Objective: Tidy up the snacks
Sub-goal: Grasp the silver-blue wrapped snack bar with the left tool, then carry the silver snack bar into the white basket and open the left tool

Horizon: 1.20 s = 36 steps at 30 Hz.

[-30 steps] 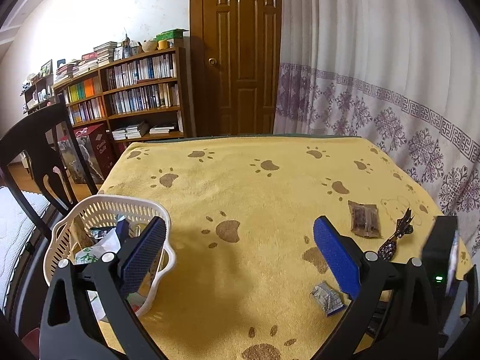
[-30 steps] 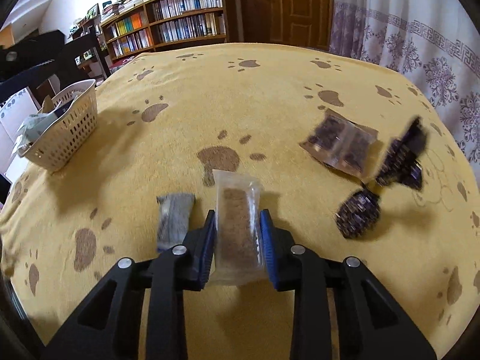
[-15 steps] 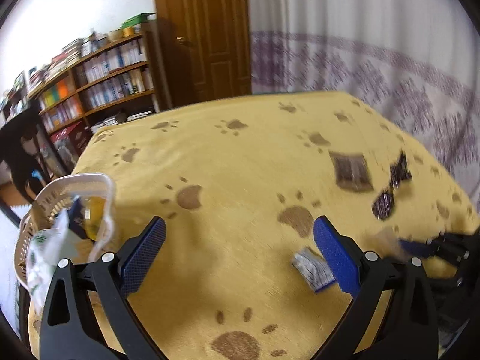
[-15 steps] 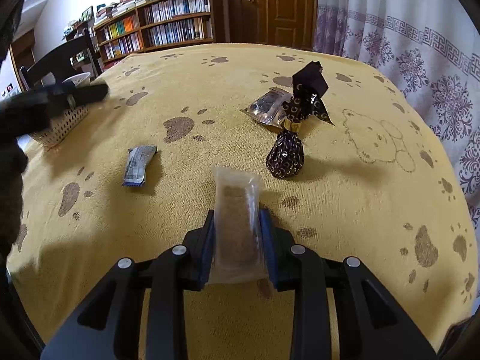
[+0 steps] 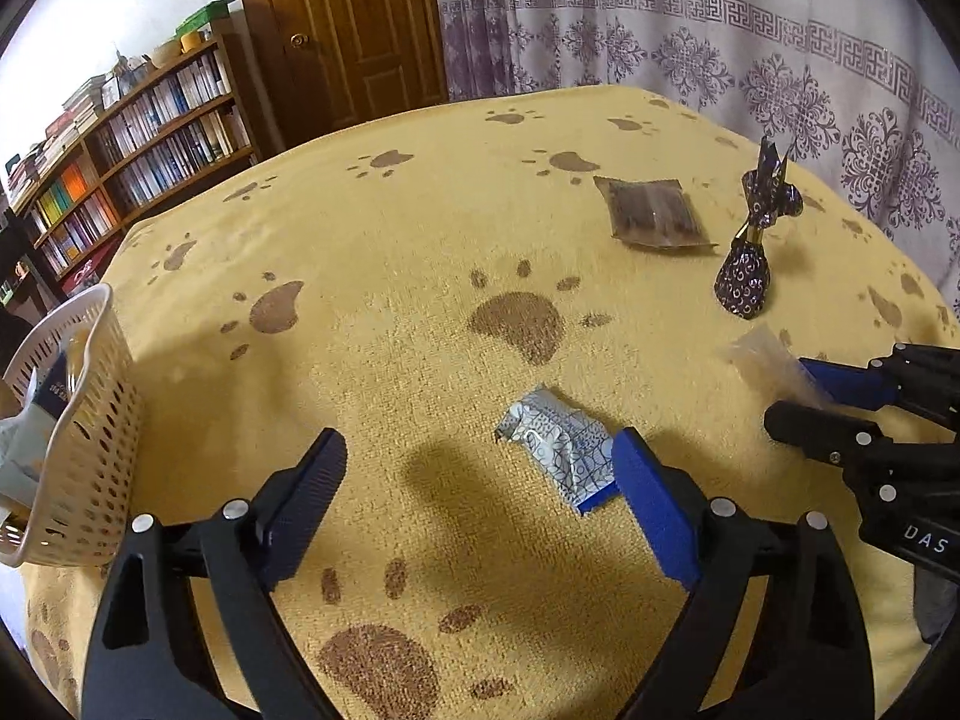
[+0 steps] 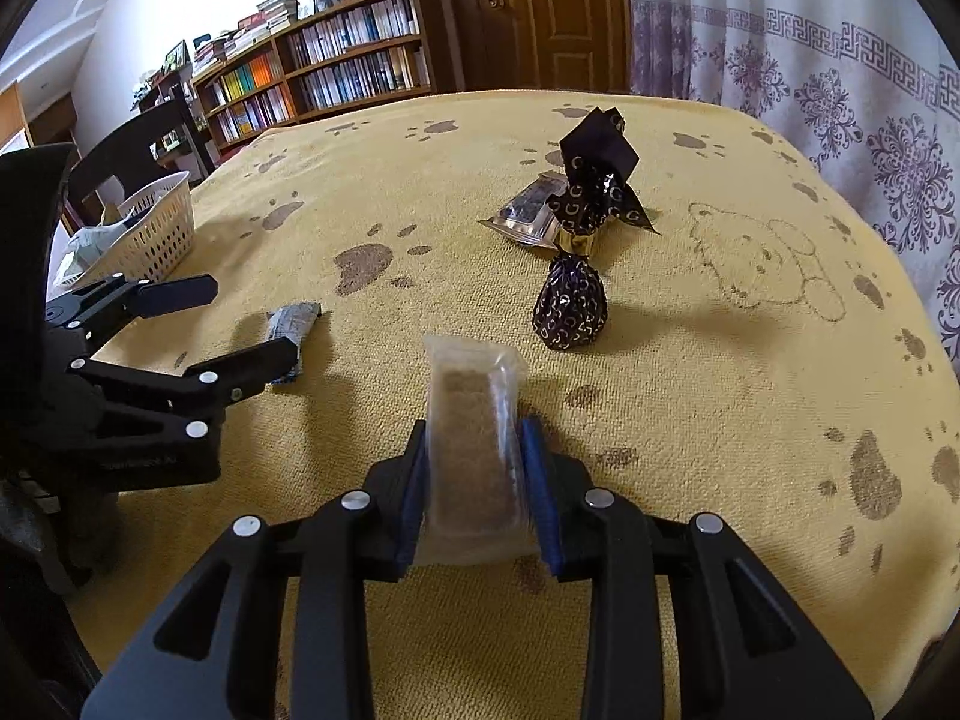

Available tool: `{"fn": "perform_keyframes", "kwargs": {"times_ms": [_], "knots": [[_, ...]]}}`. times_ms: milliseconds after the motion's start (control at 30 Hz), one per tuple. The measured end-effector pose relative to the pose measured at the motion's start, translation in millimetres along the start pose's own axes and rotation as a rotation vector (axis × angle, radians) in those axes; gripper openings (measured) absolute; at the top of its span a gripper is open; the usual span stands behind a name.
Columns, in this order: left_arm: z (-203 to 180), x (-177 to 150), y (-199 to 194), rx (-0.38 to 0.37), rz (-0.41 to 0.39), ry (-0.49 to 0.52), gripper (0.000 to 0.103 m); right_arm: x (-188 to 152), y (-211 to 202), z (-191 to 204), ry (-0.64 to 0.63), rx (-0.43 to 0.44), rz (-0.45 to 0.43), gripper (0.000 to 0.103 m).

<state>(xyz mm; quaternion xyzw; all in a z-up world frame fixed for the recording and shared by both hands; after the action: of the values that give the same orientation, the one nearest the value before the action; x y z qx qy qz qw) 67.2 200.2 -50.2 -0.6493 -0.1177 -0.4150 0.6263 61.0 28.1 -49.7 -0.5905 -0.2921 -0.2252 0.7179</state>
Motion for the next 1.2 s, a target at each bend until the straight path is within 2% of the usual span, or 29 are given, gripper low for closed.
{"fn": "perform_keyframes", "kwargs": {"times_ms": [67,200,300,433,567,833,1000,1200], "knots": [[-1.0,1.0,1.1,-0.003,0.0,0.002,0.089,0.4,0.0,-0.8,0.002,0.002,0.0,0.031],[-4.6,2.8,6.9,-0.027,0.018,-0.006,0.075,0.4,0.0,-0.6,0.0,-0.001,0.0,0.032],[-9.8,2.9,6.9,-0.07,0.016,-0.014,0.057,0.2,0.2,-0.6,-0.001,-0.002,0.0,0.032],[-9.3,2.9,5.2,-0.093,0.002,-0.033,0.03,0.2,0.2,-0.5,-0.001,-0.002,0.0,0.032],[-4.9,2.7,3.7,-0.116,-0.009,-0.066,0.02,0.3,0.2,-0.8,-0.001,-0.002,0.0,0.032],[-4.7,3.0,3.6,-0.112,-0.009,-0.067,0.018,0.3,0.2,-0.8,0.0,-0.001,0.0,0.032],[-2.7,3.7,7.5,-0.101,0.012,-0.077,0.028,0.4,0.2,-1.0,0.0,-0.001,0.0,0.032],[3.6,9.5,16.5,-0.105,0.039,-0.118,0.029,0.4,0.2,-1.2,0.0,0.0,0.0,0.032]]}}
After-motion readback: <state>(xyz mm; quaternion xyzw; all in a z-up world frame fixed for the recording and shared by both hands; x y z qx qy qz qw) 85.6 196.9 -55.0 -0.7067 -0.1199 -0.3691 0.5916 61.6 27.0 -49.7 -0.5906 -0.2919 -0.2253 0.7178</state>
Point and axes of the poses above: each gripper's, at about its wrist camera, not at the fingertips, and y roughly the way its jaws point, z to its left, x to its top, the point moved 8 cm from there along y, roughly the way its jaws point, and after that the axes turned 2 degrees about -z, right-handed, at the moved point
